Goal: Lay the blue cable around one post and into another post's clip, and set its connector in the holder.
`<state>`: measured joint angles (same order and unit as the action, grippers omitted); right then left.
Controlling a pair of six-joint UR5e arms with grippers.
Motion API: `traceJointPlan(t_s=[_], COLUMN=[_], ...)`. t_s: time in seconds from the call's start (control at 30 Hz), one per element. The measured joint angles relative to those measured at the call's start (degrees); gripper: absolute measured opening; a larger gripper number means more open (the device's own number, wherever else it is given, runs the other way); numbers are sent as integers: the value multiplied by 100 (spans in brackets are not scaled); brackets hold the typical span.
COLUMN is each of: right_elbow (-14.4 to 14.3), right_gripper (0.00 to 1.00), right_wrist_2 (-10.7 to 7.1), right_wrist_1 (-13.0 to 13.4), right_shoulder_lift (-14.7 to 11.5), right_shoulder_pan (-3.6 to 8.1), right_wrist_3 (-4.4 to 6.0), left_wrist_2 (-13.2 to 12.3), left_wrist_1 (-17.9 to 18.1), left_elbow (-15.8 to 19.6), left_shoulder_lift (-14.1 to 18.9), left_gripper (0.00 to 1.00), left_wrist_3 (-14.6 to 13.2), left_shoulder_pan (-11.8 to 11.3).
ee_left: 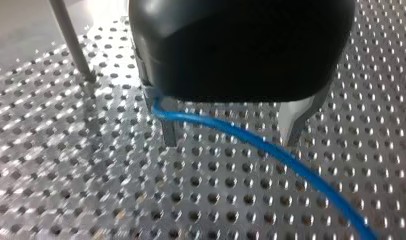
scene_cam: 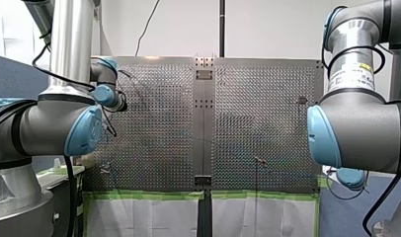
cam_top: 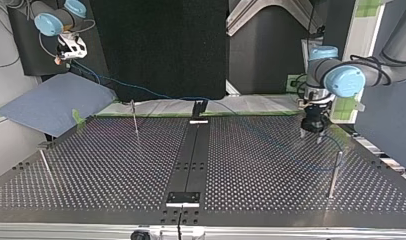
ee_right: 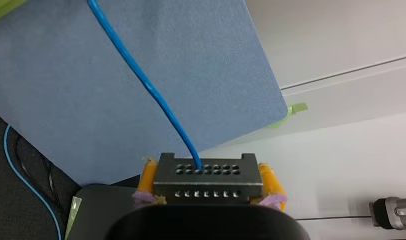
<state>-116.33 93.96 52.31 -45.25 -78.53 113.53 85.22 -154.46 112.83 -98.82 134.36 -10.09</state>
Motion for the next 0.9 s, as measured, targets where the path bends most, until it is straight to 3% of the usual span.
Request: traceJointPlan(t_s=[0.37,0.6,0.9], right_elbow=[0,0,0], right_gripper=[0,0,0], right_wrist_2=[-7,-8,-8], right_wrist_1=[0,0,0], right_shoulder_lift=[1,2,-3], right_shoulder_pan=[-3,-3,-2], right_wrist_3=[3,10,19], left_wrist_2=[447,496,367], left_wrist_1=[-109,-172,-234], left_elbow=[0,1,0], left_shoulder_lift=[231,253,283], left_gripper=[100,100,100], left_wrist_3=[-397,-466,-447], left_shoulder_pan=[-164,-174,-114])
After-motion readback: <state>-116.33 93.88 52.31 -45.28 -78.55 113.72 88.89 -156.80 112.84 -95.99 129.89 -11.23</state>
